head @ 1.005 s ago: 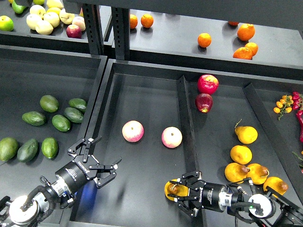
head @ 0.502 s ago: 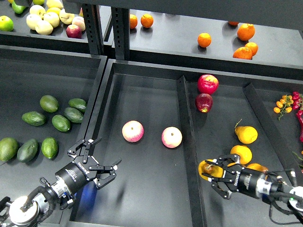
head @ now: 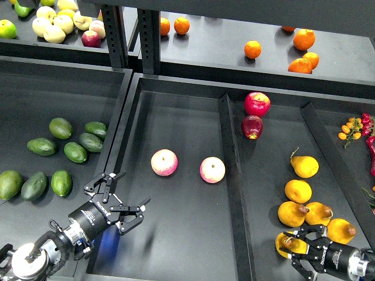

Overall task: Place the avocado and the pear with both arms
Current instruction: 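Carry the pear with the right gripper into the pear and orange bin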

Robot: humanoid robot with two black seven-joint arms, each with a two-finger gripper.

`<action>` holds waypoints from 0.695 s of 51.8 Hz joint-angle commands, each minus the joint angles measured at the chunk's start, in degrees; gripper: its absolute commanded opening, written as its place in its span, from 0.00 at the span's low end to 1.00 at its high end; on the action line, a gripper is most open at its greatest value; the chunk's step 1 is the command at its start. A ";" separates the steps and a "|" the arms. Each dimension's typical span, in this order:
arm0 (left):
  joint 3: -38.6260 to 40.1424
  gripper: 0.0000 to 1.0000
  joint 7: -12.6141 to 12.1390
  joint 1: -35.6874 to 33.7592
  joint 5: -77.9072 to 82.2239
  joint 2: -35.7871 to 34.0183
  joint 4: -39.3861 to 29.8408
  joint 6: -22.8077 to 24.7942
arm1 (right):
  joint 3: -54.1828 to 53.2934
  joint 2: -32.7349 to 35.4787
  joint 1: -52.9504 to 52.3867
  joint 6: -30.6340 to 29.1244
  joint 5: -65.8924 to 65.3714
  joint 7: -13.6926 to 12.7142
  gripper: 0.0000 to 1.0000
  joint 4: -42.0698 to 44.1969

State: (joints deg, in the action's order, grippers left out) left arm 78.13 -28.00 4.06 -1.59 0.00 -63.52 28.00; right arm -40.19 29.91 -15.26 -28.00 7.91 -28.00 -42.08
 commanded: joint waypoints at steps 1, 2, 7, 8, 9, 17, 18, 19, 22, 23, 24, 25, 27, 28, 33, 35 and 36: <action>0.01 0.99 0.00 -0.01 0.00 0.00 0.06 0.00 | -0.07 -0.55 -0.29 0.00 -0.01 0.00 0.11 3.49; 0.01 0.99 0.00 -0.01 0.00 0.00 0.06 0.00 | -0.07 -0.64 -0.30 0.00 0.00 0.00 0.11 4.02; 0.01 0.99 0.00 -0.01 0.00 0.00 0.06 0.00 | -0.07 -0.73 -0.21 0.00 -0.09 0.00 0.11 4.73; 0.01 0.99 0.00 -0.01 0.00 0.00 0.06 0.00 | -0.07 -0.73 -0.21 0.00 -0.09 0.00 0.12 4.73; 0.01 0.99 0.00 0.07 0.00 0.00 0.06 0.00 | -0.07 -0.81 -0.21 0.00 -0.09 0.00 0.12 4.81; 0.01 0.99 0.00 0.07 0.00 0.00 0.06 0.00 | -0.07 -1.17 -0.30 0.00 -0.09 0.00 0.14 5.08; 0.01 0.99 0.00 0.07 0.00 0.00 0.06 0.00 | -0.15 -1.25 -0.30 0.00 -0.09 0.00 0.15 5.17; 0.01 0.99 0.00 0.07 0.00 0.00 0.06 0.00 | -0.07 -1.25 -0.38 0.00 -0.09 0.00 0.15 5.17; 0.01 0.99 0.00 0.07 0.00 0.00 0.06 0.00 | -0.07 -1.34 -0.47 0.00 -0.09 0.00 0.16 5.43; 0.01 0.99 0.00 0.07 0.00 0.00 0.06 0.00 | -0.07 -1.34 -0.47 0.00 -0.09 0.00 0.16 5.60; 0.01 0.99 0.00 0.07 0.00 0.00 0.06 0.00 | -0.07 -1.34 -0.47 0.00 -0.09 0.00 0.17 5.61; 0.01 0.99 0.00 0.07 0.00 0.00 0.06 0.00 | -0.07 -1.34 -0.56 0.00 -0.09 0.00 0.17 5.69; 0.01 0.99 0.00 0.07 0.00 0.00 0.06 0.00 | -0.15 -1.34 -0.56 0.00 -0.09 0.00 0.18 5.87; 0.01 0.99 0.00 0.07 0.00 0.00 0.06 0.00 | -0.07 -1.34 -0.56 0.00 -0.09 0.00 0.18 5.87; 0.01 0.99 0.00 0.07 0.00 0.00 0.06 0.00 | -0.07 -1.34 -0.56 0.00 -0.09 0.00 0.21 5.87; 0.01 0.99 0.00 0.07 0.00 0.00 0.06 0.00 | -0.07 -1.52 -0.65 0.00 -0.09 0.00 0.23 5.96; 0.01 0.99 0.00 0.07 0.00 0.00 0.06 0.00 | -0.07 -1.61 -0.65 0.00 -0.09 0.00 0.24 5.96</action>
State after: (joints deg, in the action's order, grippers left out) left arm 78.13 -28.00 4.13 -1.58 0.00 -63.46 28.00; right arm -40.28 28.56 -15.86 -28.02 7.82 -28.00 -36.24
